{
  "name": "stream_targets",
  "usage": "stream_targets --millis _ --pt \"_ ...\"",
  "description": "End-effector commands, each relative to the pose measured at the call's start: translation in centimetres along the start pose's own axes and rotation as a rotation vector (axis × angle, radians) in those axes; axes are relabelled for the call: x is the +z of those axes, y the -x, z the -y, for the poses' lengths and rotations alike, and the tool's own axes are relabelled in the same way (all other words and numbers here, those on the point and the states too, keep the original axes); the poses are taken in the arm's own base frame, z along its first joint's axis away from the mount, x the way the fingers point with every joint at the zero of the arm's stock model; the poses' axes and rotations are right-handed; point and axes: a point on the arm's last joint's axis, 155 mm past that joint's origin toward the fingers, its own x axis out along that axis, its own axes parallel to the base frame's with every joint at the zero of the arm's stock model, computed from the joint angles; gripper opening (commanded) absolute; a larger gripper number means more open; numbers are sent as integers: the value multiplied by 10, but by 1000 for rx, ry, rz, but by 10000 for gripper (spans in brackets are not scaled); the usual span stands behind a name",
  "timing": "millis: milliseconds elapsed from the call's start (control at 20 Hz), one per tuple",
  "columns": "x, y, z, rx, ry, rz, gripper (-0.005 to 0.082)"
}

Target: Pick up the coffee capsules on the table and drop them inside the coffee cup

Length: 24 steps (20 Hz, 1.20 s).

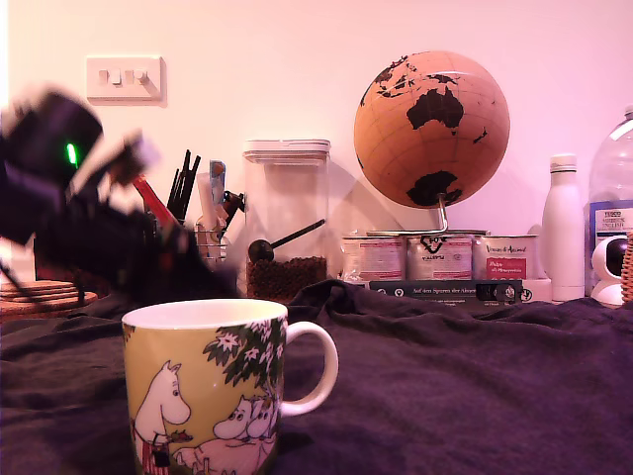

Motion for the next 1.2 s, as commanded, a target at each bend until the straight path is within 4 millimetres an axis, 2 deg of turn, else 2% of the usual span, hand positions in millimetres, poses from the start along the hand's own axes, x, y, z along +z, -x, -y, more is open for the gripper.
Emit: stream_targets --millis 0,200,550,1050,1150 --pt "-3 8 9 -11 -4 0 180" --pt "2 29 22 -7 -13 33 180" --pt "-4 61 45 -8 14 74 180" --pt "-12 89 105 -99 11 104 180" --pt "-18 93 112 -103 10 93 180"
